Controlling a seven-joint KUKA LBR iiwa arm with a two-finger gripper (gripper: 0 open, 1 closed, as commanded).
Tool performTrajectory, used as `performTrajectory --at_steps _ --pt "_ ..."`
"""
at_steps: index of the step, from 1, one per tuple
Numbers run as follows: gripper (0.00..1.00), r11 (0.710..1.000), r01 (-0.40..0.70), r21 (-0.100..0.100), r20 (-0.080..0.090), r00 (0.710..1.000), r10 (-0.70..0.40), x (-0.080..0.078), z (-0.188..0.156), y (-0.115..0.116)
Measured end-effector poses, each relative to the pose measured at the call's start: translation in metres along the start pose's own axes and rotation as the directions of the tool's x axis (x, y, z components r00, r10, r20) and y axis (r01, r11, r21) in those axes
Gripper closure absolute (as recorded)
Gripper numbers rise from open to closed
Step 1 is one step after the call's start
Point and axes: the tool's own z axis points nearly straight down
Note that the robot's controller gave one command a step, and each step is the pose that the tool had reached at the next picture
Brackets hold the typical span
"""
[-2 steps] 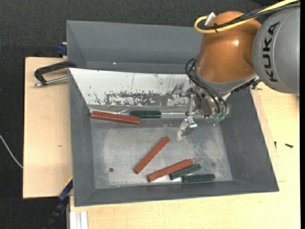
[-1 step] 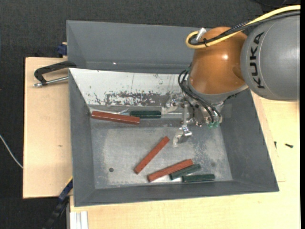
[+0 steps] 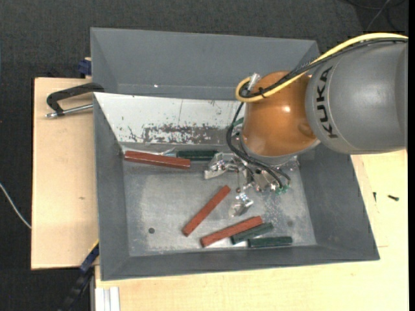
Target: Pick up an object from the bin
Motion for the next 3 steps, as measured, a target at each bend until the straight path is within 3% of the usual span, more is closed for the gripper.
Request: performTrajectory --at_steps 1,2,3 --pt "1.00 0.994 0.109 0.002 -0.002 0.994 -0.109 -0.0182 0.0436 -0.0101" --pt "1.00 0.994 0.109 0.001 -0.002 0.994 -0.109 -0.0182 0.0436 -0.0101" --pt "1.00 1.000 0.013 0.007 -0.006 1.000 -0.013 -0.0276 0.0427 -0.0009"
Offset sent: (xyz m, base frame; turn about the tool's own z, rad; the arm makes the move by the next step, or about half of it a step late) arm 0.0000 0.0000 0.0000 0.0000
